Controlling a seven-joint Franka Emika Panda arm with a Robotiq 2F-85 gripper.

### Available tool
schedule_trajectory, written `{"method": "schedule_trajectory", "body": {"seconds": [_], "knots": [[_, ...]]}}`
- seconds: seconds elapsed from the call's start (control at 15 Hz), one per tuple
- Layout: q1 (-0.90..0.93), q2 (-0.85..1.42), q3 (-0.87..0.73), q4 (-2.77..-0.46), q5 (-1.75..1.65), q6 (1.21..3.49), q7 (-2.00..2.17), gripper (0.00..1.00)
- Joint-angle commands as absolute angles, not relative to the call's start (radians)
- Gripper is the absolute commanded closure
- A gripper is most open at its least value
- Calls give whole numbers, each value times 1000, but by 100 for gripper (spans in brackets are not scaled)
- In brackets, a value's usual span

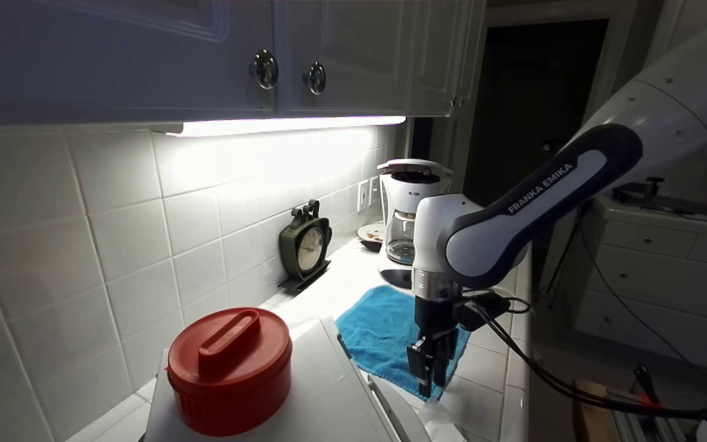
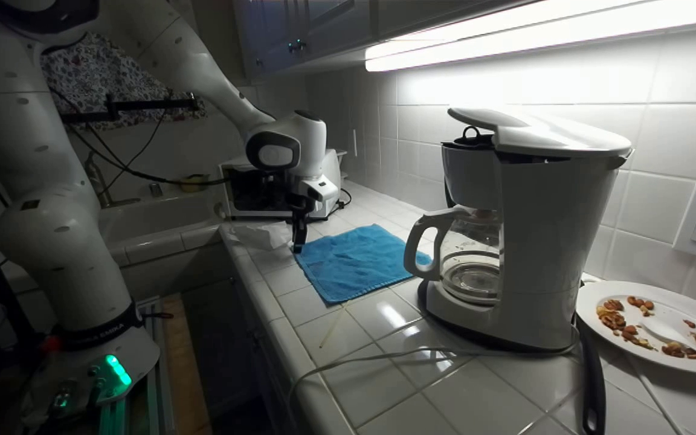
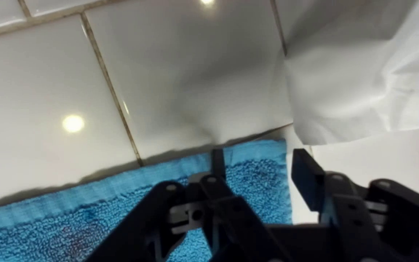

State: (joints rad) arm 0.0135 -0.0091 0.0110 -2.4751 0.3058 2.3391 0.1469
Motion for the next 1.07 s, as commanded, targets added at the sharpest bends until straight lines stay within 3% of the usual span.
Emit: {"method": "schedule_trajectory", "body": {"seconds": [0.0, 0.13, 0.2, 0.27, 0.33, 0.8, 1.0], "knots": [[24, 31, 23, -2429, 263, 2317, 197, 18], [28, 46, 27, -2418, 256, 2312, 204, 3], [29, 53, 28, -2414, 253, 2310, 206, 18], [30, 59, 29, -2410, 251, 2309, 207, 40], [31, 64, 30, -2408, 246, 2309, 208, 41], [31, 71, 27, -2393, 209, 2289, 222, 91], [29, 64, 25, -2391, 200, 2281, 221, 98]]}}
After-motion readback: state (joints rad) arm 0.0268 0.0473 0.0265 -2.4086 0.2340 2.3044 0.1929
